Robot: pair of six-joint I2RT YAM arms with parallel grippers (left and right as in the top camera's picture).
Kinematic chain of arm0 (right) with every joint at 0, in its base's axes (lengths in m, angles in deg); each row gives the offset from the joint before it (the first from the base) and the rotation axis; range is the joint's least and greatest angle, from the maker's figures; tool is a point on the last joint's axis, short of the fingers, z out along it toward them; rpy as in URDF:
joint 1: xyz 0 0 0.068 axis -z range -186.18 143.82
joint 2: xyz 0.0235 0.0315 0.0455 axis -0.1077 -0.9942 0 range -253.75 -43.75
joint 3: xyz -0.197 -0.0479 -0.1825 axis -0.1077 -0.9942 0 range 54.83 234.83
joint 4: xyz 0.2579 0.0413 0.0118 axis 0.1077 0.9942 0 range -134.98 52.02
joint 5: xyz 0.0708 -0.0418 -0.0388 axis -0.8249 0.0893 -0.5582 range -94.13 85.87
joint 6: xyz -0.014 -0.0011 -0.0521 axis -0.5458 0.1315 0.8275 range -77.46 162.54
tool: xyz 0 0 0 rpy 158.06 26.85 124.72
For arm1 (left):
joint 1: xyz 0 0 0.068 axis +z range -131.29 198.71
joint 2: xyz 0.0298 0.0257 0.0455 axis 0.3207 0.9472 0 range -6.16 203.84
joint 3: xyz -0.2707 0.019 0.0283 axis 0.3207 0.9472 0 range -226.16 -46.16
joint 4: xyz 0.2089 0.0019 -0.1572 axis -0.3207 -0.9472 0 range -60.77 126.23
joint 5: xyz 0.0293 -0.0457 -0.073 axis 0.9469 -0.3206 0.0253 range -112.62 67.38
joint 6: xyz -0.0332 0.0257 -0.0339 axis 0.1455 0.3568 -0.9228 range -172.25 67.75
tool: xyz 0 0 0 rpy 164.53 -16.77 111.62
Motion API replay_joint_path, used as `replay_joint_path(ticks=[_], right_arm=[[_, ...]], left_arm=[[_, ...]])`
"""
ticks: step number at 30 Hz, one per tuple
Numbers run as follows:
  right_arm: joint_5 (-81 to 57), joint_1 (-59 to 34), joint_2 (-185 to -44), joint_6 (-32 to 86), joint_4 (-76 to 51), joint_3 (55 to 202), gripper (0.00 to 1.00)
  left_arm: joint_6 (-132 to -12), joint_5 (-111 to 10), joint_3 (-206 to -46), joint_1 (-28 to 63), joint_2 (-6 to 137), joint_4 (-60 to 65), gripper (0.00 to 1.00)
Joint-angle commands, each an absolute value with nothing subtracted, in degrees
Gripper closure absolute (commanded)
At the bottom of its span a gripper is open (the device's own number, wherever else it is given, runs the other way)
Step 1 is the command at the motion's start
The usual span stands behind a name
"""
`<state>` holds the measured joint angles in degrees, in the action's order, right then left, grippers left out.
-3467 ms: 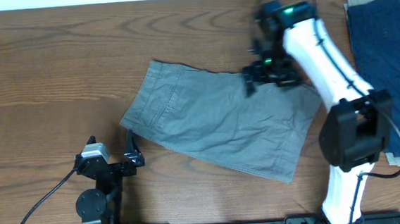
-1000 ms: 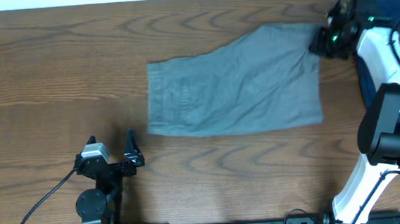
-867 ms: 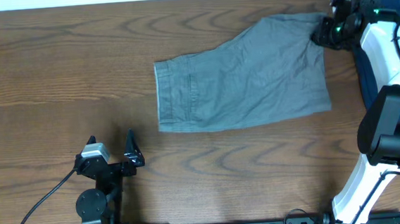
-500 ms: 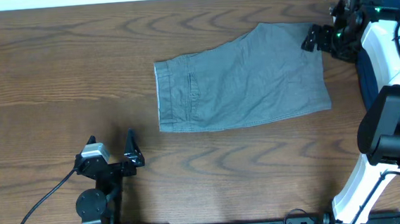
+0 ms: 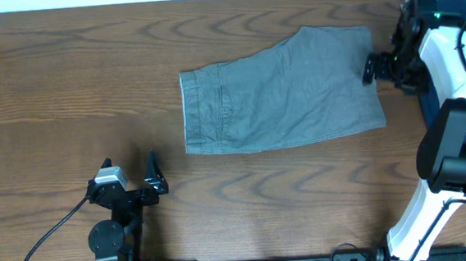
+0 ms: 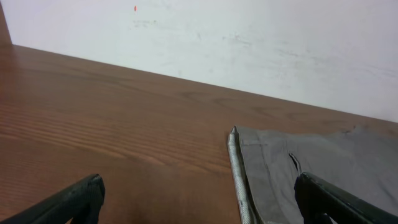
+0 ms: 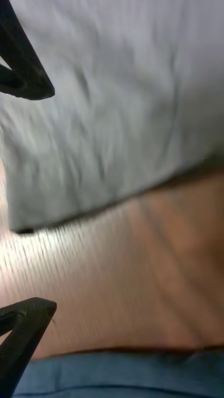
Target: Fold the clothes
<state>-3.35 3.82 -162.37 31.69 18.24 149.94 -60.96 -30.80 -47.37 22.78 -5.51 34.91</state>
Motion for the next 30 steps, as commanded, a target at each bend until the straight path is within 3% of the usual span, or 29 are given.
replay_joint_path(ticks=[1, 6, 13, 16, 18, 19, 30], right_arm=[[-1.47, 3.99, -162.13, 30.18, 16.71, 144.15, 0.01], [-6.72, 3.97, -162.13, 31.27, 13.21, 137.90, 0.04], [-10.41, 3.88, -162.13, 32.36, 12.62, 134.60, 0.26], [-10.37, 3.88, -162.13, 32.36, 11.70, 133.22, 0.55], [-10.37, 3.88, -162.13, 32.36, 11.38, 132.54, 0.88], [-10.37, 3.93, -162.13, 32.34, 11.42, 132.39, 0.99], [-8.58, 5.22, -159.53, 32.34, 18.41, 132.78, 0.99]], left_arm=[[-59.98, -31.39, -46.39, 22.98, -5.56, 32.99, 0.02], [-59.98, -31.39, -46.39, 22.98, -5.56, 32.99, 0.02], [-59.98, -31.39, -46.39, 22.98, -5.56, 32.99, 0.02], [-59.98, -31.39, -46.39, 22.98, -5.56, 32.99, 0.02], [-59.98, -31.39, -46.39, 22.98, -5.56, 32.99, 0.02], [-59.98, -31.39, -46.39, 22.98, -5.56, 32.99, 0.02], [-59.98, -31.39, -46.39, 22.98, -5.56, 32.99, 0.02]])
